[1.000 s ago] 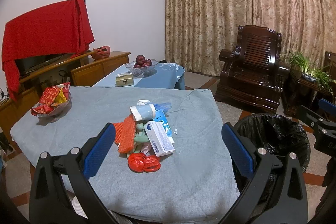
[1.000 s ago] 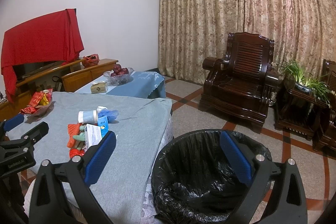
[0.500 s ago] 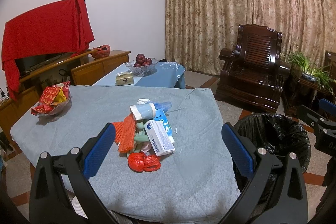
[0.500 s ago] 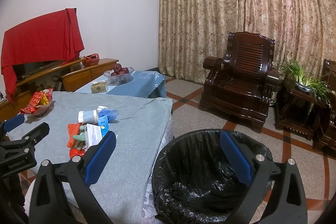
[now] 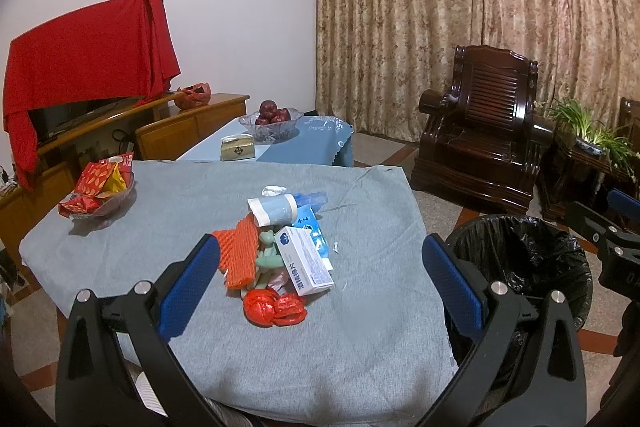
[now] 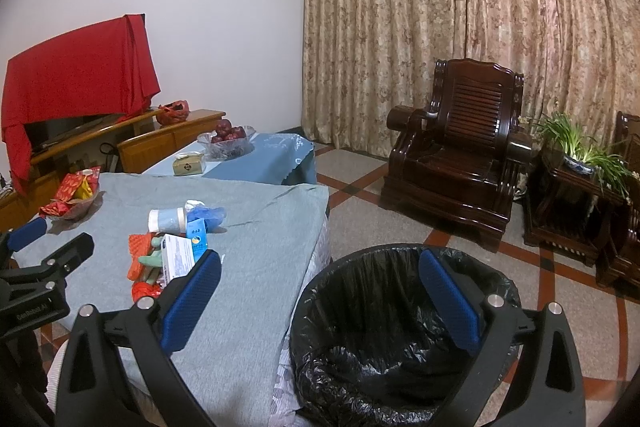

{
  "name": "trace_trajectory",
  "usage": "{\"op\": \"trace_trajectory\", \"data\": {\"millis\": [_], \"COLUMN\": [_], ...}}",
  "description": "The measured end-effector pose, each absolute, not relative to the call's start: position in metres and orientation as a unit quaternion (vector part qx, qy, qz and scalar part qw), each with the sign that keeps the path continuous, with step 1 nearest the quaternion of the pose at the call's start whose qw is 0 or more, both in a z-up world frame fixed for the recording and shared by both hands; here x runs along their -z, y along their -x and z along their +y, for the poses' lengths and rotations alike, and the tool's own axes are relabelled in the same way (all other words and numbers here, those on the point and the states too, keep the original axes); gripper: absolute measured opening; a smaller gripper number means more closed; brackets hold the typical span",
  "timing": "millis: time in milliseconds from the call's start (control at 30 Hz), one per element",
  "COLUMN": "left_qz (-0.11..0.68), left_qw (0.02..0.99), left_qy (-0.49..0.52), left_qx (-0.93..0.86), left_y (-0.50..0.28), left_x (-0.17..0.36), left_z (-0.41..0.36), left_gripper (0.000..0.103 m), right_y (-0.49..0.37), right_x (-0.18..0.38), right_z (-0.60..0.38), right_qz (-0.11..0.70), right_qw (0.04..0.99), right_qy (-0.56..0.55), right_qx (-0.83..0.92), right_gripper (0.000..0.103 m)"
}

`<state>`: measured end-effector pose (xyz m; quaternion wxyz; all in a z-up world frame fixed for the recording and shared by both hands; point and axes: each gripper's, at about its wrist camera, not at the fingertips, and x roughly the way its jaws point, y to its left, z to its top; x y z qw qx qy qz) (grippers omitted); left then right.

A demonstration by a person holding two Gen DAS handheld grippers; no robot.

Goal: Collect trash

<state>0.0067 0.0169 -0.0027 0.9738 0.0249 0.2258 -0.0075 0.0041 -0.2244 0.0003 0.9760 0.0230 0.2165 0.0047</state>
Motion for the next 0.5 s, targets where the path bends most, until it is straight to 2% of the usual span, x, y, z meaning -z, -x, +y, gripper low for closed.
{"op": "trace_trajectory", "data": {"millis": [500], "left_qz": [0.227], "left_qw": [0.974], "left_qy": [-0.024], "left_qx": [0.007], "left_y": [-0.0069], "left_x": [0.0027], "left_z": [0.0167], "left_gripper": [0.098], "right_y": [-0.0064], "right_x": [0.003], "right_z": [-0.2247], "right_qz": [0.217], "right_qw": [0.976], "right_qy": [-0.025], "right_qx": [-0.005], "right_gripper": [0.097]}}
